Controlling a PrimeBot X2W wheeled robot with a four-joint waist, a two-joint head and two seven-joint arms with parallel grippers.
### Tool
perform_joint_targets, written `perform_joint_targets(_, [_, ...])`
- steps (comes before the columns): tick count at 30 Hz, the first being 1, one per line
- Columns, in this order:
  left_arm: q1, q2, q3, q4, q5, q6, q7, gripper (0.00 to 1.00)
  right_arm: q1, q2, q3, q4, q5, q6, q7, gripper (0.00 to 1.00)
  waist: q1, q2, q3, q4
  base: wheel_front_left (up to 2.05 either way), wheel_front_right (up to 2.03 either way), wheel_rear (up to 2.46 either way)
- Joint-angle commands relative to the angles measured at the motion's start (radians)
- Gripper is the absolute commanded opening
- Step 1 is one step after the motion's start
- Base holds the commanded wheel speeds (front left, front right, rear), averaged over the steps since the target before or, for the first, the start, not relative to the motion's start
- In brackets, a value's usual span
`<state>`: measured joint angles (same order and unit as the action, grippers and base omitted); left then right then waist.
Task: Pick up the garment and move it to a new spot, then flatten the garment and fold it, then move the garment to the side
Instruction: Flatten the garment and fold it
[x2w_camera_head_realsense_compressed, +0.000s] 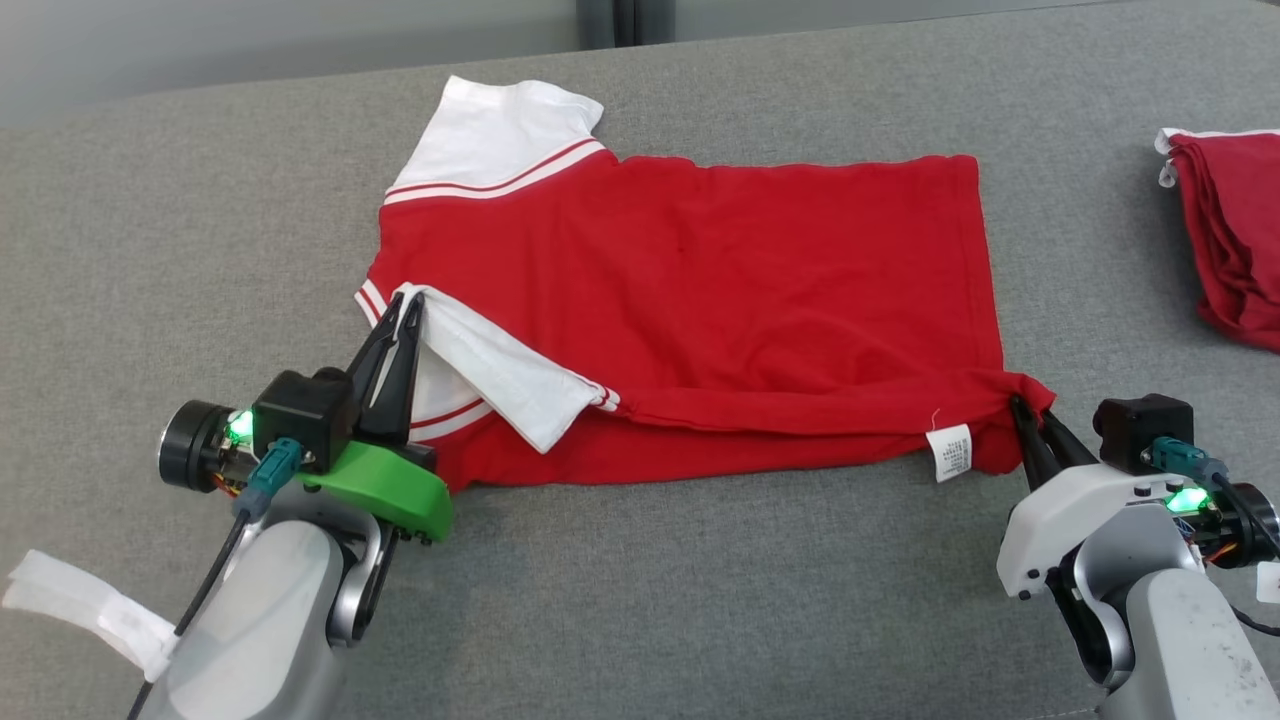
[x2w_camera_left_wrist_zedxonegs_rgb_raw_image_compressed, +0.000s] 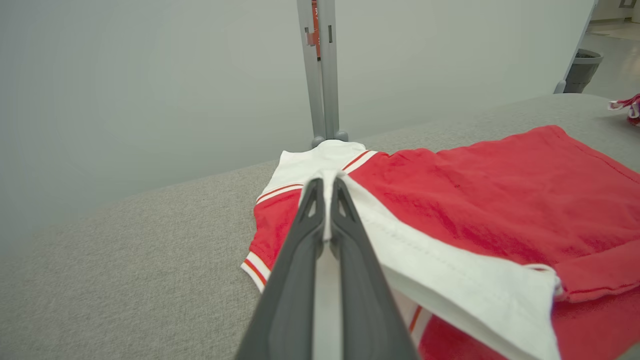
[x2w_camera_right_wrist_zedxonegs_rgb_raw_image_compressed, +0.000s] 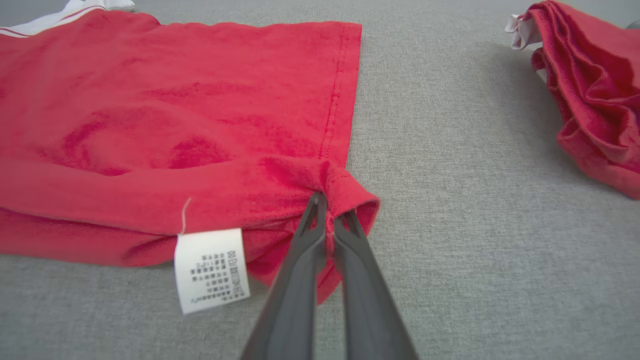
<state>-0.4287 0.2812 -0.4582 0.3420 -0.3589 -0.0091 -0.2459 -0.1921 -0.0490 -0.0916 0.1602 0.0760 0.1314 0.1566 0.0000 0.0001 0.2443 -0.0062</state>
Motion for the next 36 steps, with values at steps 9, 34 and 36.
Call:
perform_joint_targets(9, [-0.095,-0.030,0.010,0.094,0.031,-0.015,-0.020,0.00,-0.046,-0.004,0.000,0.052,0.020,-0.002,-0.056,0.29,0.0000,-0.0001,0.026,-0.015,0.00,0.00,0.00])
perform_joint_targets(34, [0.144,-0.070,0.231,-0.018,-0.028,0.019,0.005,1.00,-0.015,-0.003,-0.057,-0.054,0.018,-0.002,-0.292,1.00,0.0000,-0.0001,-0.016,0.002,0.00,0.00,0.00])
perform_joint_targets(36, [0.178,-0.080,0.242,-0.024,-0.062,0.022,0.035,1.00,0.005,-0.003,-0.063,-0.066,0.024,-0.002,-0.290,1.00,0.0000,-0.0001,-0.021,0.006,0.00,0.00,0.00])
